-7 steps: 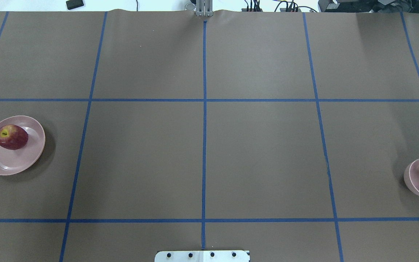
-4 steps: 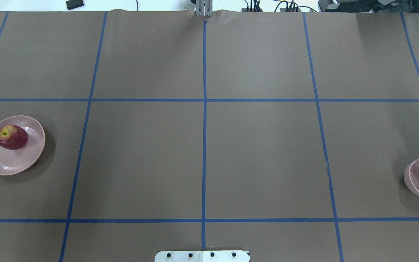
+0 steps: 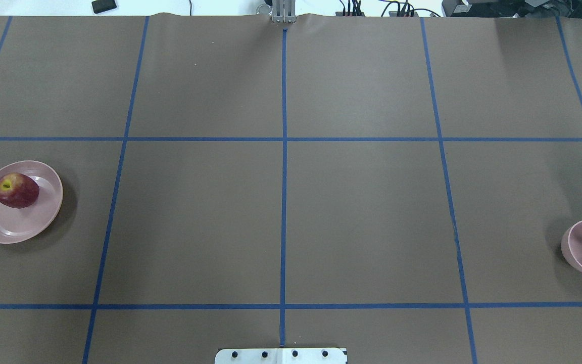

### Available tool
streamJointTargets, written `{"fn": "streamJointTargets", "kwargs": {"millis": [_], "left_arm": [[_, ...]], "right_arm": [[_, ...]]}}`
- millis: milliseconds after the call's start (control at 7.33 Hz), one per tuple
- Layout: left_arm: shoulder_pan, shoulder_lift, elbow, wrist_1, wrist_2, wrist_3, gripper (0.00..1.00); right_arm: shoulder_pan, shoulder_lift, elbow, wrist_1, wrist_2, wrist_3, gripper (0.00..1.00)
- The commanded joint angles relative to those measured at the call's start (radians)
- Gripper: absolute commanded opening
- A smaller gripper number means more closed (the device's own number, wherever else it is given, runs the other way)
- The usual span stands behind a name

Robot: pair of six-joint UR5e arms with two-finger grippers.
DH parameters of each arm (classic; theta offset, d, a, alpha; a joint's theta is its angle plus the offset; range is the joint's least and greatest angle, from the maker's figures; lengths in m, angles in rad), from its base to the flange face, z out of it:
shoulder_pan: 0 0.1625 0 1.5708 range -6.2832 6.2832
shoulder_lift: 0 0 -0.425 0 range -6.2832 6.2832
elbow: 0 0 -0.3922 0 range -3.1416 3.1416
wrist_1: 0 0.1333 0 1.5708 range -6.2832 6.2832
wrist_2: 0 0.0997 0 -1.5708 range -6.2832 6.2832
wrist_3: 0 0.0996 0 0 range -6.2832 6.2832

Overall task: Move apple from plate to bowl
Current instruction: 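Lower the right gripper onto the pink bowl rim and grasp it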

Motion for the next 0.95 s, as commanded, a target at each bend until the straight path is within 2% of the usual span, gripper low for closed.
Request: {"fn": "streamJointTargets", "kwargs": {"millis": [0, 409, 545, 818], "left_arm": [[0.000, 0.000, -0.001, 0.000, 0.000, 0.001, 0.98], [0.000, 0.000, -0.001, 0.000, 0.000, -0.001, 0.98], [0.000, 0.000, -0.001, 0.002, 0.000, -0.001, 0.98], [0.000, -0.002, 0.008, 0.002, -0.015, -0.004, 0.98]], "right_arm": [[0.006, -0.001, 0.050, 0.003, 0.009, 0.001, 0.00], [0.113, 0.004, 0.118, -0.009, 0.110, 0.012, 0.00], [0.113, 0.081, 0.117, -0.030, 0.106, 0.105, 0.00], [0.048, 0.334, 0.108, -0.149, 0.107, 0.384, 0.00]]}}
